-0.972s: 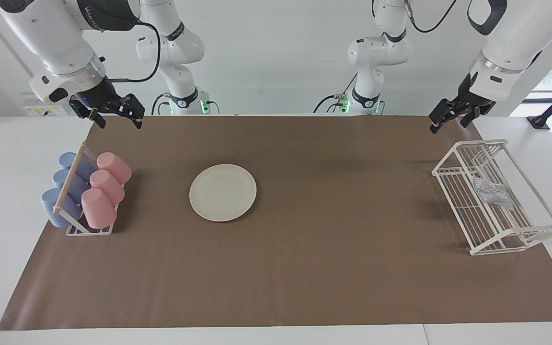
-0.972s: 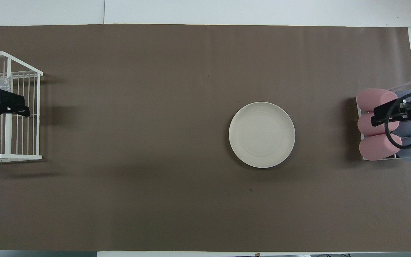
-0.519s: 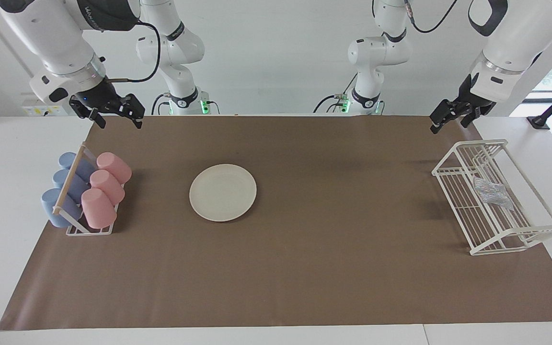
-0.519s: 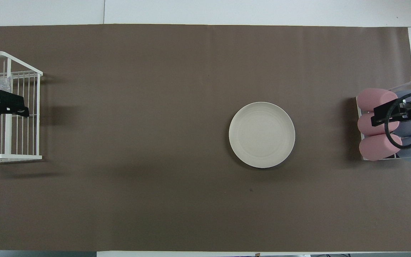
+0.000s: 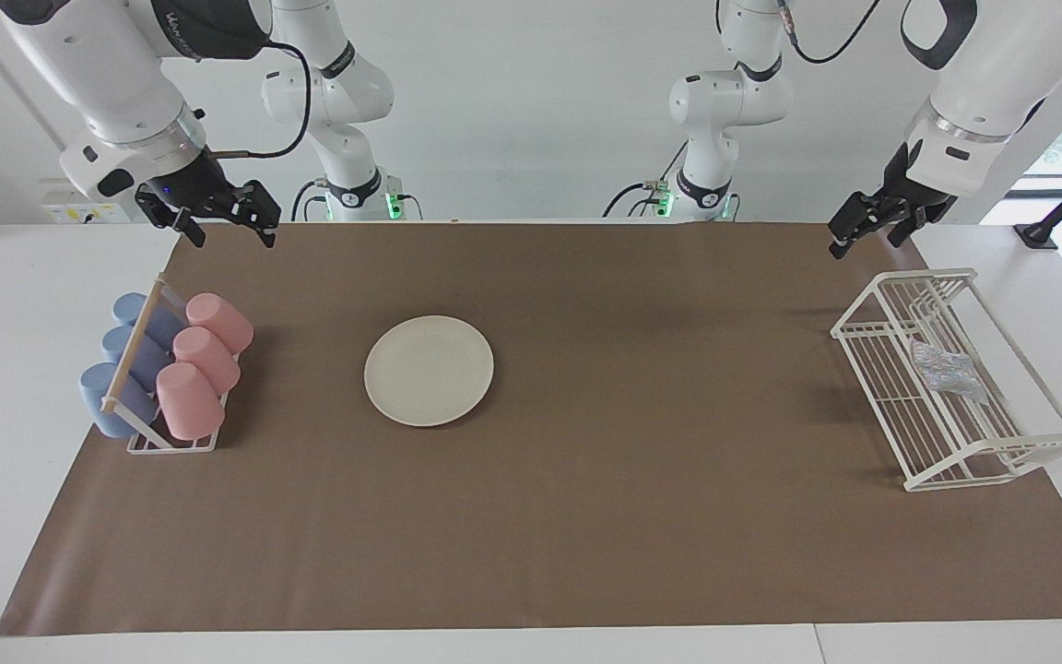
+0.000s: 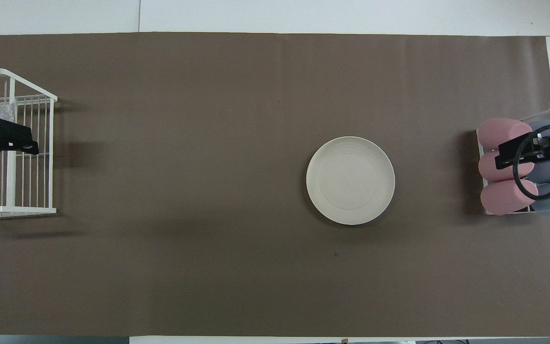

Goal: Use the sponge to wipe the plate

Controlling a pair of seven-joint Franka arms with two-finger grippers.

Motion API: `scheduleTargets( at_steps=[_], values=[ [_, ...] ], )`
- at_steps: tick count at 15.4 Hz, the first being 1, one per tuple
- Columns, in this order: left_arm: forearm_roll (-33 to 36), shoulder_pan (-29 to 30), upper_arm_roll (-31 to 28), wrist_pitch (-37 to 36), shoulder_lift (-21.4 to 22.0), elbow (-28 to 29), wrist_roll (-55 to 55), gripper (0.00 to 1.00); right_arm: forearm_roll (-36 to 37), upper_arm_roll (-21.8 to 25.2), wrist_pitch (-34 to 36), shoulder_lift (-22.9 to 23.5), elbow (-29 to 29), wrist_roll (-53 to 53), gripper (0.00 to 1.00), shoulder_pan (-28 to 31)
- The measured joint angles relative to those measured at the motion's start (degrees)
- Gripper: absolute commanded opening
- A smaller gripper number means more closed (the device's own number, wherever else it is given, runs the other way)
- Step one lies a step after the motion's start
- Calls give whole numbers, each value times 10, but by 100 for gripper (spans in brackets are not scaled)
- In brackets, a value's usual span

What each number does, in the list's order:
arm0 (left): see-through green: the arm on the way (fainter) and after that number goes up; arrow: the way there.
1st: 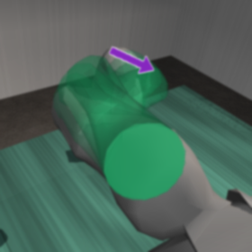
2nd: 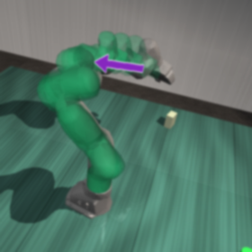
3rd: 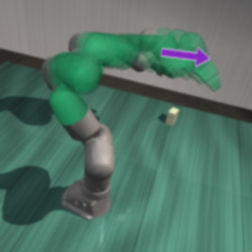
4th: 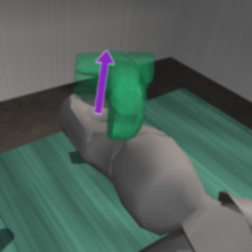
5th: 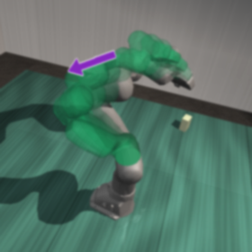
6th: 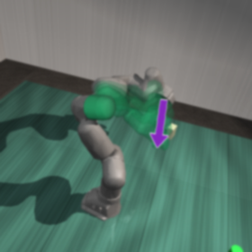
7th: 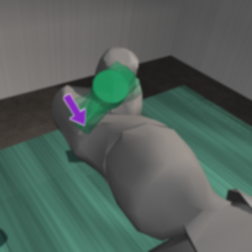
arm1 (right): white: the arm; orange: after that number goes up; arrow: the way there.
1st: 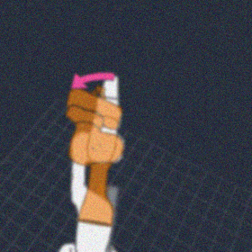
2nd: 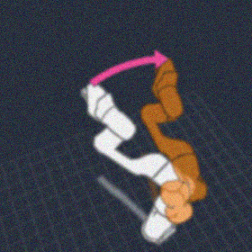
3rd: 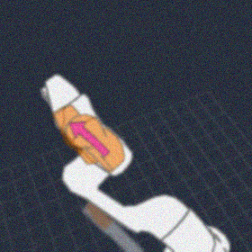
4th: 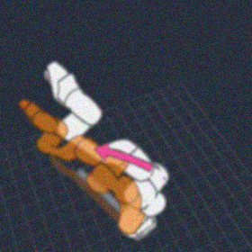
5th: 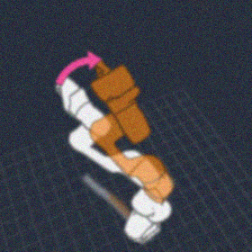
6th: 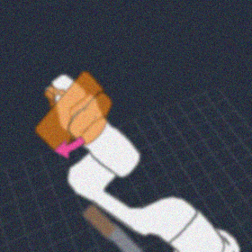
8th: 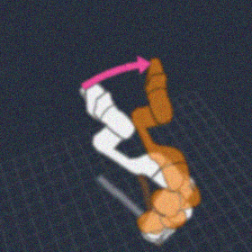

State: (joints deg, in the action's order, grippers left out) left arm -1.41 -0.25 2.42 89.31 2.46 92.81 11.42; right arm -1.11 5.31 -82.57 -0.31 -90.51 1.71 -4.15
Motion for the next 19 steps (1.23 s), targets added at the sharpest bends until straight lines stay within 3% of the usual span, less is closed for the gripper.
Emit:
scheduleTargets(
  at_steps=[7,10,14,19],
  values=[
    [2,0,2,5,0,1,3,100,0,1,-1,0,0,0,100,2],
    [68,-6,8,9,-1,9,10,100,-1,3,-17,0,0,19,100,2],
    [194,-38,14,30,-32,28,41,100,-7,0,-40,0,-2,256,100,-20],
    [360,-62,15,78,-135,30,68,100,-47,-2,-84,0,-21,574,100,-70]
  ],
)
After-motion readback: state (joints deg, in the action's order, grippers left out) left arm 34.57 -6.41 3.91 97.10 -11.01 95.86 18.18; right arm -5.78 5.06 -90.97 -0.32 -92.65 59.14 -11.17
